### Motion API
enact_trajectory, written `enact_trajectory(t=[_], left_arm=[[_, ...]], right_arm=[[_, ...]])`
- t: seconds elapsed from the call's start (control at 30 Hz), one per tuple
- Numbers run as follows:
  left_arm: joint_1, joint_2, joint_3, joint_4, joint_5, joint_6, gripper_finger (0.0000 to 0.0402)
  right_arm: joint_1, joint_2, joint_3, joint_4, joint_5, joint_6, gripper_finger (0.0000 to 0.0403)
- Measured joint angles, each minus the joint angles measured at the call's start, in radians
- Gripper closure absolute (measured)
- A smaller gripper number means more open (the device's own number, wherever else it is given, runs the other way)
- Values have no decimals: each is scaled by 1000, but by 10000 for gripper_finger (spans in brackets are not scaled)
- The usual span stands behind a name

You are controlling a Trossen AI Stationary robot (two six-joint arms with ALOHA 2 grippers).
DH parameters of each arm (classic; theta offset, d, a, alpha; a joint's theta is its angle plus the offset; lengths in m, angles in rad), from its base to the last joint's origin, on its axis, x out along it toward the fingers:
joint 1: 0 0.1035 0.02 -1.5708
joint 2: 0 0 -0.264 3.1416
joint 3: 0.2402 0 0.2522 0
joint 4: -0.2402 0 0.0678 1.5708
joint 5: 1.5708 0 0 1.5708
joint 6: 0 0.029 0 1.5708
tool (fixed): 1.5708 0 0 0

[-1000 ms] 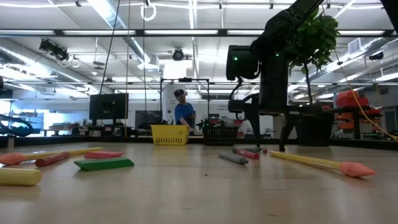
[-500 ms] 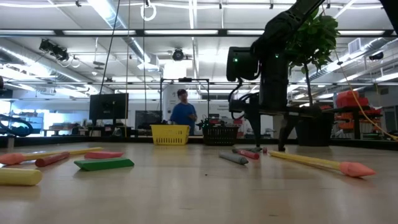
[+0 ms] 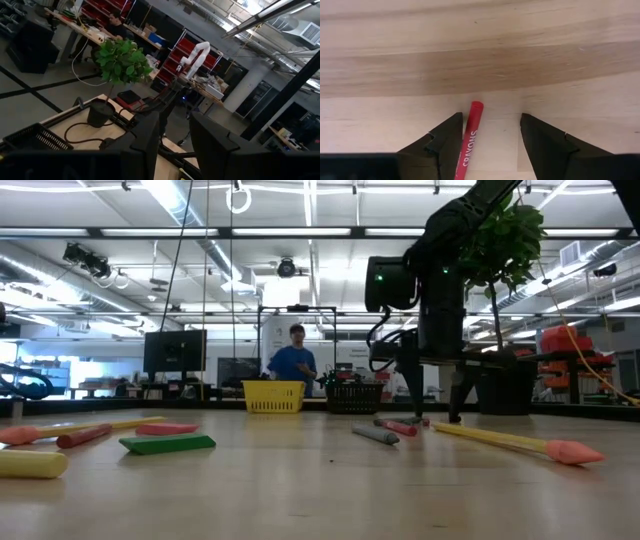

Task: Sort crayons/erasers/pens/pencils in bins
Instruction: Put the top red crayon into the bottom yellow bin

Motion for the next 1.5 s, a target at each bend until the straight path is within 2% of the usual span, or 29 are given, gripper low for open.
enact_trajectory(t=[0.53, 0.77, 0.93, 1.27, 1.5], left_arm=[[0, 0, 0, -40, 11, -9, 288], [0, 0, 0, -40, 12, 28, 291], [0, -8, 0, -40, 13, 27, 291], [0, -27, 0, -43, 44, 23, 291], [0, -29, 0, -60, 54, 9, 292]], right_arm=[[34, 5, 30, -33, -15, -25, 274], [48, 6, 31, -40, -78, 115, 283], [56, 6, 31, -33, -79, 143, 281], [58, 4, 31, -33, -67, 57, 314], [64, 3, 32, -34, -81, -5, 363]])
